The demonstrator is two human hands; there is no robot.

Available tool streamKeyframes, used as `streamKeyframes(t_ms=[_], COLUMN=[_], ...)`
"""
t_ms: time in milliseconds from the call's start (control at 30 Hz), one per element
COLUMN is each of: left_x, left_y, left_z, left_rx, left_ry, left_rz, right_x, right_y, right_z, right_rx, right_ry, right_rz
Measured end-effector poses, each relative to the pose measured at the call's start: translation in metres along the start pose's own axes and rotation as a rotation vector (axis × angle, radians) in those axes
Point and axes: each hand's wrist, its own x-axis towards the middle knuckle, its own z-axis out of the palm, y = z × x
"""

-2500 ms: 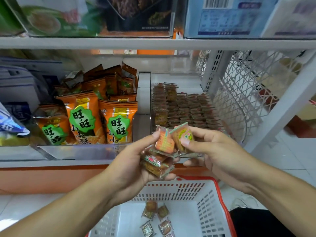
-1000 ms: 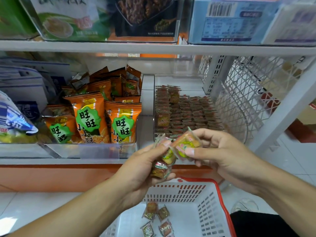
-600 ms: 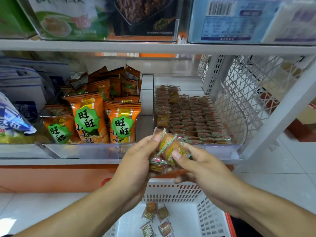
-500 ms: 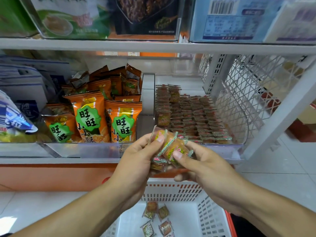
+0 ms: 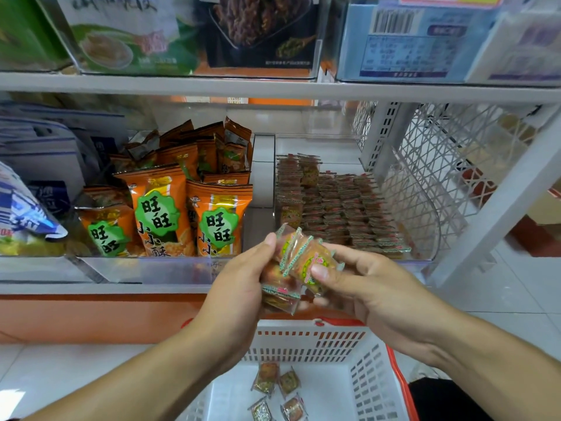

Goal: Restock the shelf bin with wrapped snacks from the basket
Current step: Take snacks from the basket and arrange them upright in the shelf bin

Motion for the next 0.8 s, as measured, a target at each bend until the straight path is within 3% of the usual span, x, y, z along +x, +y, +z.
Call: streamKeyframes(t_ms=[167,300,467,600,800], left_x=[0.000,0.002,0.012,0.023,0.033], left_y=[-0.003,-0.002,0.007,0.012,0.020], left_z=[0.003,0.006,0.011,0.018,0.022], left_rx=[0.188,0.134,0.178,0.157,0.035], left_ry=[-0.059,0.109,0.184,0.152,0.148], left_rz=[0.021,0.076,0.191,0.152,0.091], right_x=[0.002,0.014,0.067,0.119,0.174], right_y=[-0.002,-0.018,-0.044,-0.054,-0.065], right_z=[-0.004,-0.011,-0.037,-0.051,-0.058], right_rx=[-0.064,-0.200,-0.980,-1.184,-1.220], right_ry=[0.034,0.114,0.503,0.561,0.530], right_rz=[-0.008,-0.156,-0.347,-0.249,-0.194])
